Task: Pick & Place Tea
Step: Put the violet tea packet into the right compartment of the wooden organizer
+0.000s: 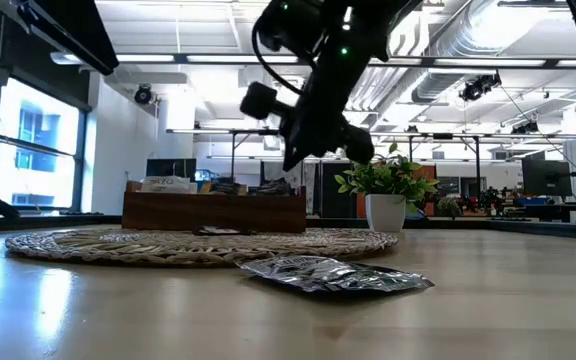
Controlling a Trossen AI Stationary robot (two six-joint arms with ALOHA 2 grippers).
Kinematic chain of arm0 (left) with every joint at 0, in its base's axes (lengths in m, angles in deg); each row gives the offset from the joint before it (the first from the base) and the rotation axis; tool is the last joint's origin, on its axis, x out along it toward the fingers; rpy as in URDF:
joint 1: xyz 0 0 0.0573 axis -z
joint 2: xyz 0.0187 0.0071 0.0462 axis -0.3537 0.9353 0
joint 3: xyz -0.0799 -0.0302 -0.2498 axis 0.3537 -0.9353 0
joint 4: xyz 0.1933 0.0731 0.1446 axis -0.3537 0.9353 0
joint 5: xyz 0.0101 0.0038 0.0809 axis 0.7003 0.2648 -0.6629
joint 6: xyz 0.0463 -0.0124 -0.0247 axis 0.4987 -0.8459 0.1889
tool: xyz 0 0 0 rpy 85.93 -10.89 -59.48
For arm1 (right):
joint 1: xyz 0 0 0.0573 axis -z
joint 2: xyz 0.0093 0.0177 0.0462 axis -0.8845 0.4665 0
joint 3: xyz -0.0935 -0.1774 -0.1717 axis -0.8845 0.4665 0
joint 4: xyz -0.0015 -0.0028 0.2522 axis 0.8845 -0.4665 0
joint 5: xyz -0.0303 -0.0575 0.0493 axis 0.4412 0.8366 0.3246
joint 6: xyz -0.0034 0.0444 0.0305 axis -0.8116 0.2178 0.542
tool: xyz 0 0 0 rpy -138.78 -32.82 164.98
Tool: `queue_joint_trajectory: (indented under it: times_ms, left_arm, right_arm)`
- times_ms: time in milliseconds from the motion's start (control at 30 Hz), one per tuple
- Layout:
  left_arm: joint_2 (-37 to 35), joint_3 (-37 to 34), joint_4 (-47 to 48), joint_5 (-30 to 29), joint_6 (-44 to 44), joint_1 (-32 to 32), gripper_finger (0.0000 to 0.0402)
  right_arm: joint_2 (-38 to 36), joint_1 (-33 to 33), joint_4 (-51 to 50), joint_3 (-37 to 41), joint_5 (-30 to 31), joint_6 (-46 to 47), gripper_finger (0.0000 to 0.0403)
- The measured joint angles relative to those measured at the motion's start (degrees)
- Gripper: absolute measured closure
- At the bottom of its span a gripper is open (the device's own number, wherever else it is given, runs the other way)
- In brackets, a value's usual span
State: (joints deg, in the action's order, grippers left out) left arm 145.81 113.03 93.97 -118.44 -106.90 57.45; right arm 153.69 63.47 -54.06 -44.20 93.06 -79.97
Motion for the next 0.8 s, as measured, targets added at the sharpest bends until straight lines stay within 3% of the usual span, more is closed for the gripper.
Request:
queue_joint_trajectory:
  times_ms: [133, 333, 467, 600, 800]
  left_arm:
    - [-0.69, 0.00, 2.12, 0.14, -2.84, -0.62, 0.0245]
    - [-7.82, 0.00, 4.33, -1.53, -3.05, -0.69, 0.0245]
    - [-12.96, -0.51, 5.57, -3.91, -0.36, -0.74, 0.0245]
    - [-18.64, -6.67, 2.53, -4.26, 0.11, -0.72, 0.0245]
    - [-27.10, -23.98, -19.82, -1.48, 2.78, -0.79, 0.0245]
  right_arm:
    - [-2.17, -1.81, 2.00, -0.01, -4.28, 11.70, 0.0398]
    - [-12.24, -3.00, -3.53, -0.02, -12.98, 40.48, 0.0398]
    - [-19.52, -3.12, -1.82, 5.35, -18.93, 56.19, 0.0398]
    - [-24.26, -5.40, 11.50, 17.91, -19.73, 66.84, 0.0398]
    - [-23.76, -7.57, 47.37, 33.84, -20.80, 93.71, 0.0396]
